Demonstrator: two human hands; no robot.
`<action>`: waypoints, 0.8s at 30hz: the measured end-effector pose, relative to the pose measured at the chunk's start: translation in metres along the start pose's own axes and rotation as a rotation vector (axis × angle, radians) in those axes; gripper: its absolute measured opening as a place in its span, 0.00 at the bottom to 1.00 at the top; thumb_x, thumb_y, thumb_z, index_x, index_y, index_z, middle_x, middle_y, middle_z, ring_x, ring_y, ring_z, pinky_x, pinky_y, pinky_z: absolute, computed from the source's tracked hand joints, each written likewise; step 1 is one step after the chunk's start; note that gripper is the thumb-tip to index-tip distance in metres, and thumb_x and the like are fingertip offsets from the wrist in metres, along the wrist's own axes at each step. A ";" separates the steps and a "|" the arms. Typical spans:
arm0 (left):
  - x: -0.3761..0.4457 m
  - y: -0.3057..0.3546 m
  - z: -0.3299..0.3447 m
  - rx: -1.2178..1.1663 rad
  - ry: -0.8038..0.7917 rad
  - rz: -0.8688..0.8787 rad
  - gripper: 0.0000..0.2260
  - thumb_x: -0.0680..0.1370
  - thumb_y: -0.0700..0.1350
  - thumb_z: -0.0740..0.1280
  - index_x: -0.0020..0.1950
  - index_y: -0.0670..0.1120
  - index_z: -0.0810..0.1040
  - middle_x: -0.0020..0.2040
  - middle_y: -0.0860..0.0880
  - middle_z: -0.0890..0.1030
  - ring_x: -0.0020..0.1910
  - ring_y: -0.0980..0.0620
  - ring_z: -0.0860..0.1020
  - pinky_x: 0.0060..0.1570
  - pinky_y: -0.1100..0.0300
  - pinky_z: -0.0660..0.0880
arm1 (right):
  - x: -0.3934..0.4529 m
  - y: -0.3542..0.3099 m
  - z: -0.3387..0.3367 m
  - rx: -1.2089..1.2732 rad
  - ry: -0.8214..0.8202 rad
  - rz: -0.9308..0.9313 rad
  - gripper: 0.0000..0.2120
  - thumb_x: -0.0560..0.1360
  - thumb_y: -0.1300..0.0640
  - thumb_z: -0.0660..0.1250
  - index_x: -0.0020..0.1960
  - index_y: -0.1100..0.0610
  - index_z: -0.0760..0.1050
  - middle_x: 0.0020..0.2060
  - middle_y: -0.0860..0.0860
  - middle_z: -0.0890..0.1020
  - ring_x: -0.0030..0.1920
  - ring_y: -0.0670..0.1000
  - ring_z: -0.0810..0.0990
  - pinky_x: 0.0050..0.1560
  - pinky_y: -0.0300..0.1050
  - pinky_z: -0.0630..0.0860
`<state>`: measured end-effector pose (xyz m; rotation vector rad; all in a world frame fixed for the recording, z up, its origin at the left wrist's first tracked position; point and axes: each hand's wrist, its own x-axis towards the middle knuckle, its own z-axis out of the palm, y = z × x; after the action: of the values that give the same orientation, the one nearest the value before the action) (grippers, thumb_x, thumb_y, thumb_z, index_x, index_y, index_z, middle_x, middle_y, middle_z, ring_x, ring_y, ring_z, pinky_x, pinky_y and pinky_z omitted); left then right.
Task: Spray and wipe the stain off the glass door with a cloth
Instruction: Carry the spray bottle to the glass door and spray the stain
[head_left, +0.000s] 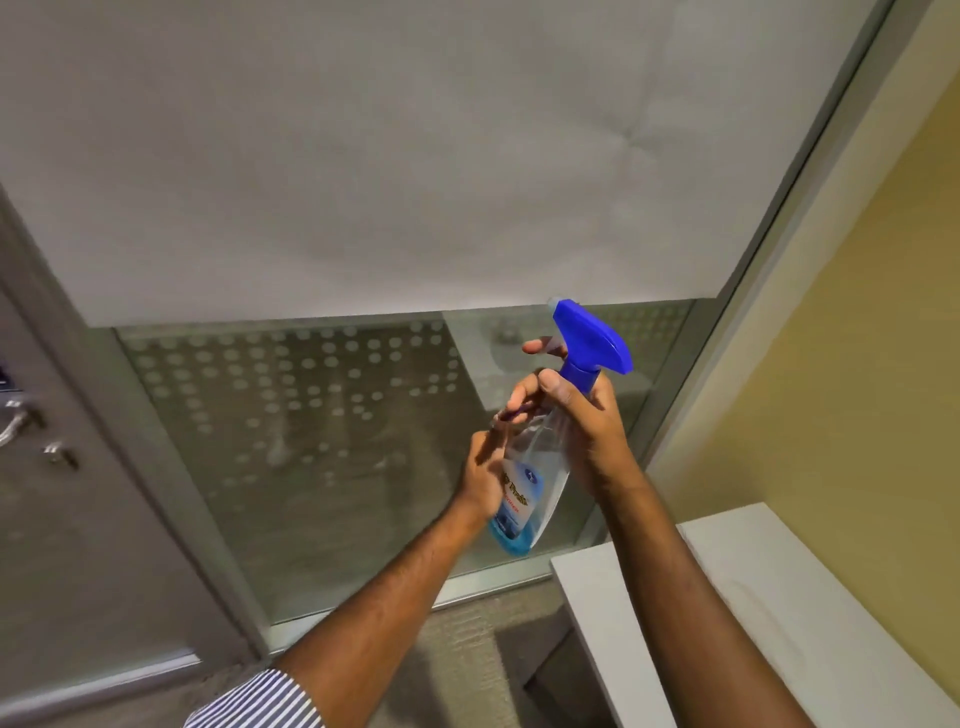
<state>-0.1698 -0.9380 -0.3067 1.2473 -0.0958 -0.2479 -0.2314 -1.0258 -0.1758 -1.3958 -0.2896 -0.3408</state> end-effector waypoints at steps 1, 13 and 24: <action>0.000 -0.002 -0.012 -0.030 0.011 0.004 0.48 0.63 0.77 0.70 0.61 0.34 0.75 0.50 0.35 0.84 0.46 0.42 0.83 0.50 0.47 0.80 | 0.000 0.002 0.013 0.002 -0.006 -0.005 0.14 0.78 0.57 0.66 0.62 0.59 0.74 0.35 0.56 0.82 0.36 0.54 0.82 0.44 0.49 0.82; -0.122 0.092 -0.179 -0.007 0.178 0.198 0.23 0.80 0.60 0.56 0.38 0.57 0.88 0.37 0.58 0.86 0.40 0.62 0.84 0.53 0.55 0.78 | -0.039 0.006 0.218 0.105 -0.194 0.015 0.12 0.73 0.54 0.71 0.55 0.54 0.78 0.29 0.49 0.71 0.29 0.48 0.70 0.32 0.42 0.74; -0.258 0.148 -0.367 0.093 0.392 0.214 0.23 0.79 0.61 0.55 0.45 0.54 0.88 0.42 0.51 0.87 0.45 0.52 0.85 0.53 0.54 0.79 | -0.102 0.020 0.430 0.244 -0.405 0.041 0.14 0.71 0.55 0.71 0.55 0.58 0.78 0.26 0.55 0.68 0.26 0.52 0.68 0.33 0.48 0.69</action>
<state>-0.3244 -0.4927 -0.2670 1.3454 0.0981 0.1897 -0.3165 -0.5914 -0.1679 -1.2193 -0.6136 0.0163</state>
